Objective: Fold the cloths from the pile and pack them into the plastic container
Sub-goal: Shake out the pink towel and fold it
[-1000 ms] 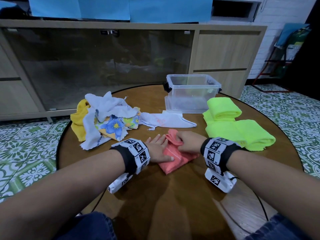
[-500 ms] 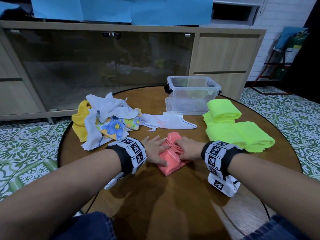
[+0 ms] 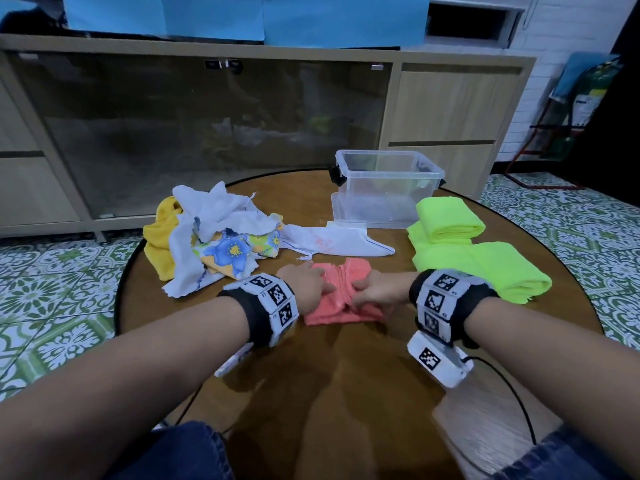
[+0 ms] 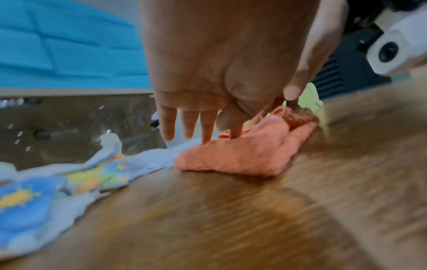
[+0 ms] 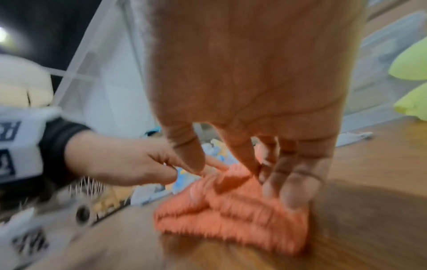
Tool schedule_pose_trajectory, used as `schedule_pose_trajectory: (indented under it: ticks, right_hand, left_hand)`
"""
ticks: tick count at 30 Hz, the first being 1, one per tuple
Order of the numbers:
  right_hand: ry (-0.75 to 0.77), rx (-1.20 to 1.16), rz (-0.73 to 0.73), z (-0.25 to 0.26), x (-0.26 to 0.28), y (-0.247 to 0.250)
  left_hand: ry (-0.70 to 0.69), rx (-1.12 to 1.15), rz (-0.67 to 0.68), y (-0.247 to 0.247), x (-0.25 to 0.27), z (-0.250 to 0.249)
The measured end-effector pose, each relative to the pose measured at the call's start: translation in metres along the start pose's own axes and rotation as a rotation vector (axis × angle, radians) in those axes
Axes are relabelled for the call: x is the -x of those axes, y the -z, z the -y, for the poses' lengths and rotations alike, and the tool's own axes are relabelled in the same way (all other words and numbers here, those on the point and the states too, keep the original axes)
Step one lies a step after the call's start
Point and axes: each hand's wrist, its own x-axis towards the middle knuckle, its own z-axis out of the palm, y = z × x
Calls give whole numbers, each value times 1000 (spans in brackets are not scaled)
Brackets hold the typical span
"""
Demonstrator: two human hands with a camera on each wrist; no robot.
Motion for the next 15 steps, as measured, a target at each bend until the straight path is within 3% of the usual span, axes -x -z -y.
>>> schedule_pose_trajectory:
  ticks: [2, 5, 9, 15]
  right_hand:
    - [67, -86, -106, 6, 4, 6]
    - [189, 153, -359, 4, -5, 1]
    - [106, 385, -146, 1, -19, -30]
    - [68, 418, -105, -3, -15, -26]
  left_hand:
    - [51, 176, -50, 1, 0, -3]
    - [43, 210, -28, -3, 1, -17]
    - [25, 65, 71, -13, -1, -25]
    - [22, 41, 125, -10, 0, -22]
